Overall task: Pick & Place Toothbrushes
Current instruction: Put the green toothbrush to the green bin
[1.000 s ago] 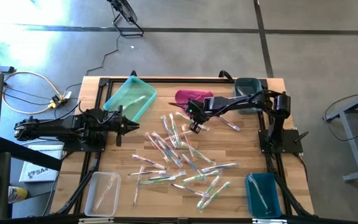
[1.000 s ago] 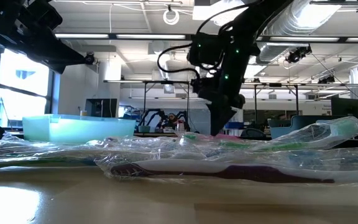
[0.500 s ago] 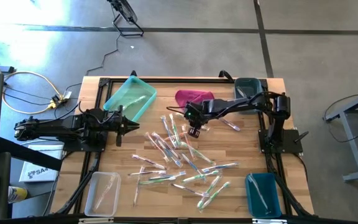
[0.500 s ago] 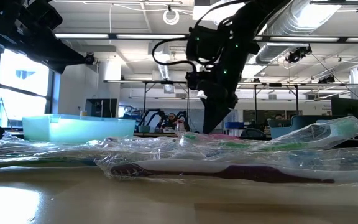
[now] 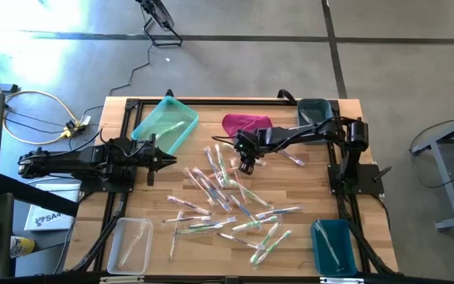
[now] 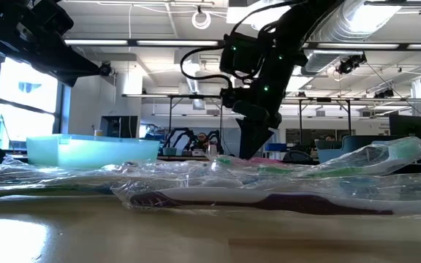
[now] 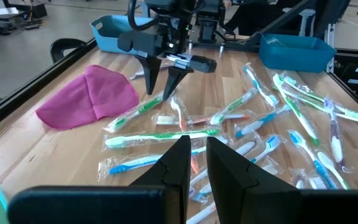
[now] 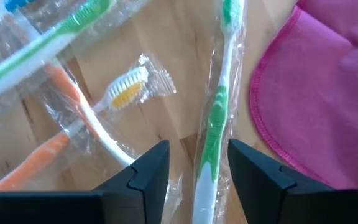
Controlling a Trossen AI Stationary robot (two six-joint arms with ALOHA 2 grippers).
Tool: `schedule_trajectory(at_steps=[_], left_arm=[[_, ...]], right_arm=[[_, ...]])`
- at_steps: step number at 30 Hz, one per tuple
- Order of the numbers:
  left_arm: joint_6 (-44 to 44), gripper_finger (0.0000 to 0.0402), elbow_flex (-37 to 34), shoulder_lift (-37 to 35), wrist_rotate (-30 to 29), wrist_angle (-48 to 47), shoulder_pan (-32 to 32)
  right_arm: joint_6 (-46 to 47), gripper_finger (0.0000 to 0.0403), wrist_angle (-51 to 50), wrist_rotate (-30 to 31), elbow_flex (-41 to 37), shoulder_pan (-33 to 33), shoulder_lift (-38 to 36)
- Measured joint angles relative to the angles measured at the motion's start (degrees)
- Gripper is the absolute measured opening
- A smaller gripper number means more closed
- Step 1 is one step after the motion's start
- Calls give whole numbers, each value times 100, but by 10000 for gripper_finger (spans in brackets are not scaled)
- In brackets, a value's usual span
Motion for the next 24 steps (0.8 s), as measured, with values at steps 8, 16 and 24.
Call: schedule_trajectory(at_steps=[8,16,24], left_arm=[[-1,50,0,-1,-13,2,1],[-16,50,0,-2,-15,3,1],[-6,50,0,0,-15,2,-1]], right_arm=[[9,158,802,21,-537,-122,0],[250,158,1025,21,-776,-236,-4],[308,153,1013,173,-785,-181,-4]])
